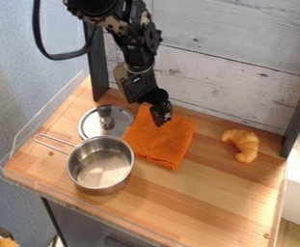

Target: Move the pot to the lower right side

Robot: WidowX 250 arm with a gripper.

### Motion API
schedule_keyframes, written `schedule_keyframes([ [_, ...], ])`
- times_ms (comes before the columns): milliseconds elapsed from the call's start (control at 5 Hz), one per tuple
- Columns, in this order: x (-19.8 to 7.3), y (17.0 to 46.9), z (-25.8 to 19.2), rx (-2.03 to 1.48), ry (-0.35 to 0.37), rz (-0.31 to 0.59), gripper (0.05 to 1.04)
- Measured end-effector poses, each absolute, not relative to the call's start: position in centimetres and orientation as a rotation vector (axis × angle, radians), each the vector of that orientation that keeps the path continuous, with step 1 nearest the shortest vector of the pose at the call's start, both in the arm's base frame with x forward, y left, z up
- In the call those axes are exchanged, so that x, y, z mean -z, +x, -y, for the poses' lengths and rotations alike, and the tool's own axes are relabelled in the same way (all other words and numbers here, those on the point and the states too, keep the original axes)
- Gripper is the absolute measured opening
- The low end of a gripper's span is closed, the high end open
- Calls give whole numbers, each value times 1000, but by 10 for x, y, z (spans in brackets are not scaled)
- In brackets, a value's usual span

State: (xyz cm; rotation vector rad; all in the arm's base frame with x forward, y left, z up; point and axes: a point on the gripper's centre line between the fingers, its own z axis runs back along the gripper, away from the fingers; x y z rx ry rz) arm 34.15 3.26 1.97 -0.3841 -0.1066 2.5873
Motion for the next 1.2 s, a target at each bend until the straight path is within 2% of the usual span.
schedule_keyframes([
  [400, -5, 329, -39, -2605, -315, 70, 1000],
  [800, -24, 314, -79, -2647, -357, 68, 1000],
  [1200, -24, 282, -104, -2590, -318, 70, 999],
])
